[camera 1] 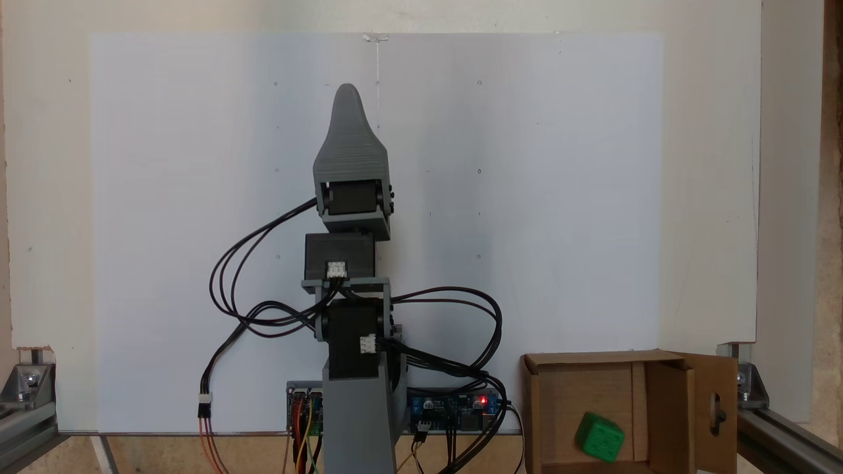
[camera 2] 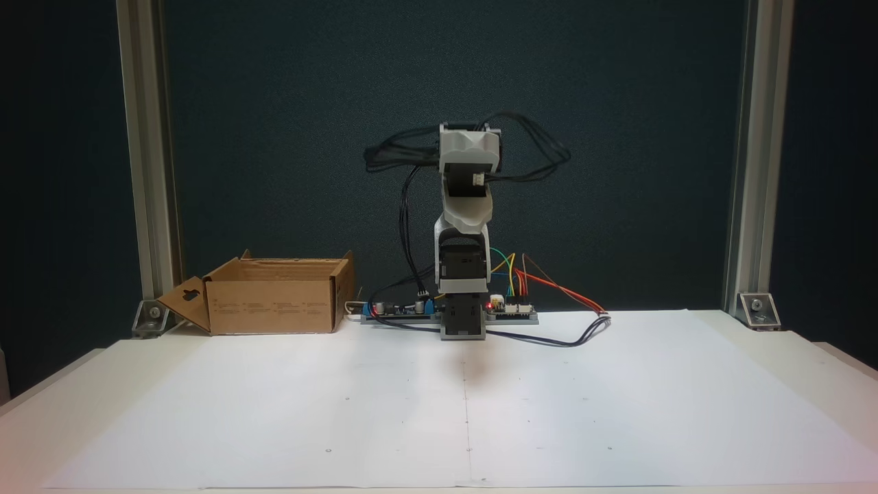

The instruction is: Grasp a green dice and put it in the bin.

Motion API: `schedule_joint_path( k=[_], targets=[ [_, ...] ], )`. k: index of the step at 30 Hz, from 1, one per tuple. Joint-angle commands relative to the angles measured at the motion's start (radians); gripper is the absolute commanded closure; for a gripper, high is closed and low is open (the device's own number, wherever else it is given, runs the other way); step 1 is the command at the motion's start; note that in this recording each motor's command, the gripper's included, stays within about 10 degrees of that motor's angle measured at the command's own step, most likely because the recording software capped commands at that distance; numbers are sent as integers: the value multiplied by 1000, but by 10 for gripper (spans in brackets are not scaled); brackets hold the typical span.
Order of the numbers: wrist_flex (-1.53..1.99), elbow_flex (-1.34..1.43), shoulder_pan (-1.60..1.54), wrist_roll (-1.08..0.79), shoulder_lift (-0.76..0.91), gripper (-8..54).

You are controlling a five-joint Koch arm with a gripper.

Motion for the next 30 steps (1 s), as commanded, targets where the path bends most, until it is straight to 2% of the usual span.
schedule_joint_path(
  k=[1,9,18,30],
  targets=[
    [-121,11,-14,46,46,8],
    [-374,270,-5,43,164,6],
    [-730,497,38,41,167,7],
    [-991,638,51,37,169,12]
  ],
)
